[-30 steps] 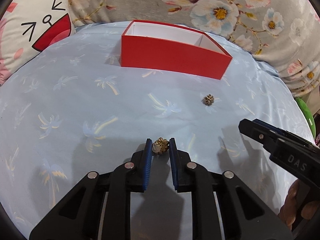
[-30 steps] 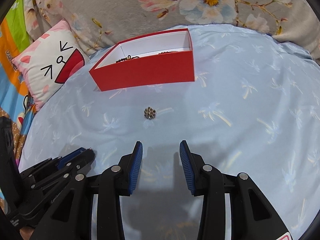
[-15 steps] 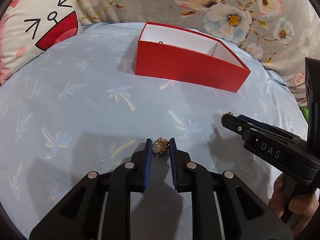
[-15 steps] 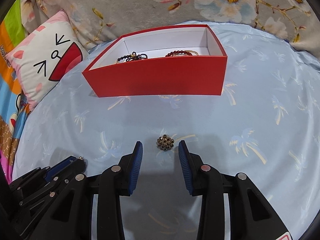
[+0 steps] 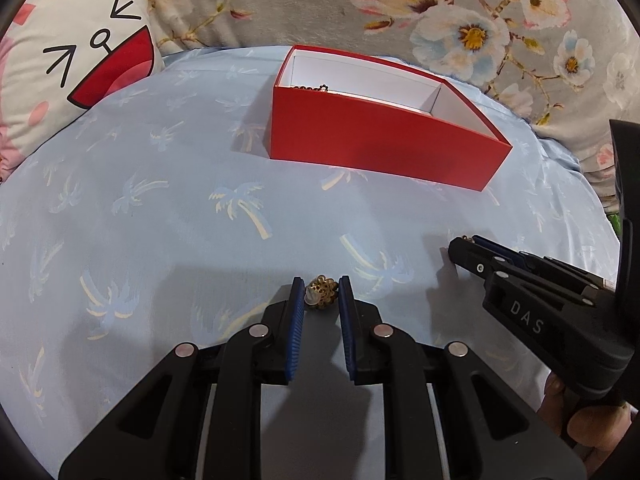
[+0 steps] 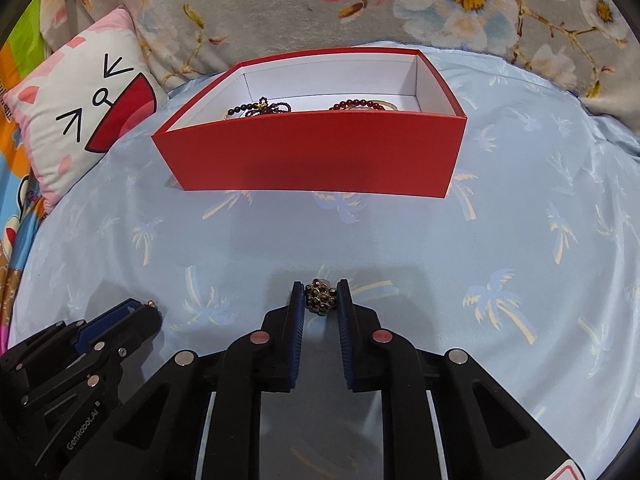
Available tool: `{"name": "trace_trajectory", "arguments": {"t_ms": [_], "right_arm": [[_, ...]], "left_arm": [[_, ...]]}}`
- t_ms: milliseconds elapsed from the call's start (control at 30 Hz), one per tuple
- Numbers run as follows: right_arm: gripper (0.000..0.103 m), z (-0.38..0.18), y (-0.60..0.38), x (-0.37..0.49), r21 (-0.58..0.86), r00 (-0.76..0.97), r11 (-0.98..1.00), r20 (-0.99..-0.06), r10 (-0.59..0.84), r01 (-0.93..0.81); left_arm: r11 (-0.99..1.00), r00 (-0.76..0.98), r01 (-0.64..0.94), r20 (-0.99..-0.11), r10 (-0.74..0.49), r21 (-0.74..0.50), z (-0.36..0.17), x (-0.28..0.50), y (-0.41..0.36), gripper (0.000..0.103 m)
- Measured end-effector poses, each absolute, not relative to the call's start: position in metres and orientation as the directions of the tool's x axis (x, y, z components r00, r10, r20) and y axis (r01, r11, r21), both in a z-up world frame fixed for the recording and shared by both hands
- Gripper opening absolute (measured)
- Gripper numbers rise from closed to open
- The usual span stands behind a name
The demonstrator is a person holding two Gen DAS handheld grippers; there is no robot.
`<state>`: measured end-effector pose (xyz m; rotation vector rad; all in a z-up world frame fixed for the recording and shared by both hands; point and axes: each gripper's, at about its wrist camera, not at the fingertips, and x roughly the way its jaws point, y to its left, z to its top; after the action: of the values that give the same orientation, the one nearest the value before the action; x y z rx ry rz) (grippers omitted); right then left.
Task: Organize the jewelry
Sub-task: 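Carry both charms into the red box and lower them inside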
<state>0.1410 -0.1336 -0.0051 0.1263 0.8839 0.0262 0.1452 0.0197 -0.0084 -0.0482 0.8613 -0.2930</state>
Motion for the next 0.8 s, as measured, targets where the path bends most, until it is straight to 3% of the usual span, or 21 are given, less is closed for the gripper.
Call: {"name": "trace_trajectory", "arguments": {"t_ms": [800], "right_arm": [[0.015, 0.041, -0.141, 0.077, 0.166, 0.697, 0.986, -0.708, 0.119, 0.000]], "left_arm": [[0.959, 0.653, 0.256, -0.711, -0.262, -0.118, 0.028, 0.124, -0.005, 0.017]]}}
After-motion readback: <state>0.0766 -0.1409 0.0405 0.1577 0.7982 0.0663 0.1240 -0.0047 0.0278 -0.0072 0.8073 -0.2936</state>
